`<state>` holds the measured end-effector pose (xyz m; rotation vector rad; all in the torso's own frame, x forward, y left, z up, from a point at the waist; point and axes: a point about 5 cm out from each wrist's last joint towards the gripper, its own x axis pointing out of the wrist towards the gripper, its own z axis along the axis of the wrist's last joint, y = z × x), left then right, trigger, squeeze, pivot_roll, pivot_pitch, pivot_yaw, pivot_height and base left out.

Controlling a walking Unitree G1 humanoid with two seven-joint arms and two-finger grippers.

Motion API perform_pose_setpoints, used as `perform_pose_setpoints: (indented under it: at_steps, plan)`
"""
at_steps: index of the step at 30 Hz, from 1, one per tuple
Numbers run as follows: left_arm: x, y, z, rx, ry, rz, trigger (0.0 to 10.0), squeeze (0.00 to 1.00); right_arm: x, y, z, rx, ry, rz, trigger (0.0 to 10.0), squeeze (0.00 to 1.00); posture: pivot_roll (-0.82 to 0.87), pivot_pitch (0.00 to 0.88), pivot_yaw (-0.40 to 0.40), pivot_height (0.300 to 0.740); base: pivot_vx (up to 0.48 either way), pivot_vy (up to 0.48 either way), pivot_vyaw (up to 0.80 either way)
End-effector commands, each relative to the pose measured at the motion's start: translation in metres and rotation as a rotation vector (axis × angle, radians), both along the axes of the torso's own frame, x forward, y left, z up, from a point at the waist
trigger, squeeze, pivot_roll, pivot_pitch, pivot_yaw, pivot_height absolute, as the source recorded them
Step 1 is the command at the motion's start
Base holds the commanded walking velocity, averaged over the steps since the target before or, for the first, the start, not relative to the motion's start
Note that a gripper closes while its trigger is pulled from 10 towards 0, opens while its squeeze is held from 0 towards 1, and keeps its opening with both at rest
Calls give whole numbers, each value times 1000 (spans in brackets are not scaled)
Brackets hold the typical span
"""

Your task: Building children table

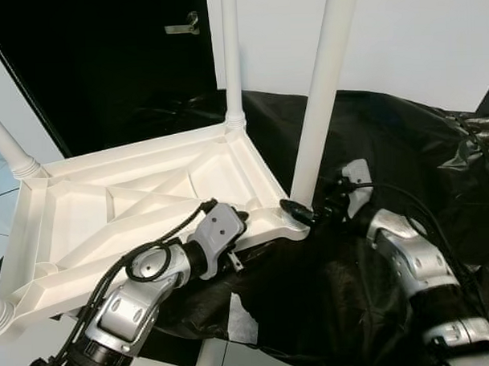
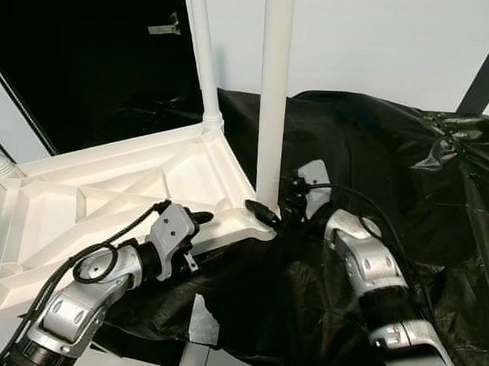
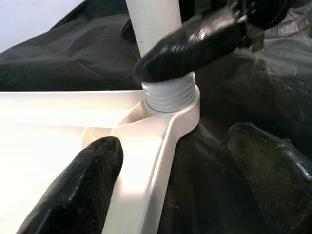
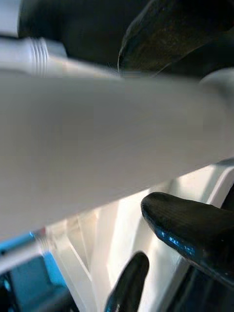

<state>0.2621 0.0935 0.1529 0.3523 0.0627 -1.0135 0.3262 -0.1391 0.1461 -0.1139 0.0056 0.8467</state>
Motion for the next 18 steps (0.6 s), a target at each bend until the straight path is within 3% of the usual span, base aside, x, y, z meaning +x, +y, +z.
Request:
perform_pose_setpoints:
  at_steps: [1, 2, 4, 5, 17, 18]
  plan:
    - [0, -1, -2, 20, 10, -52, 10000, 0, 2, 4, -5, -29, 9, 40, 9216, 0, 30, 0, -1, 740, 0, 0, 0]
    - [0, -2, -3, 20, 13, -49, 10000, 0, 4, 4, -5, -32, 15, 46, 3294, 0, 34, 0, -3, 740, 0, 0, 0]
    - [1, -2, -4, 21, 15, -46, 10000, 0, 5, 5, -6, -33, 20, 48, 3294, 0, 34, 0, -3, 740, 0, 0, 0]
    - [1, -2, -4, 21, 16, -45, 10000, 0, 6, 5, -6, -32, 23, 48, 0, 0, 34, 0, -3, 740, 0, 0, 0]
    - [0, -7, -7, 5, 27, -36, 10000, 0, 6, -2, -18, -34, 56, 20, 0, 0, 43, 0, -7, 740, 0, 0, 0]
    - [0, -8, -7, 4, 27, -38, 10000, 0, 5, -2, -20, -36, 54, -3, 10000, 0, 41, 0, -11, 740, 0, 0, 0]
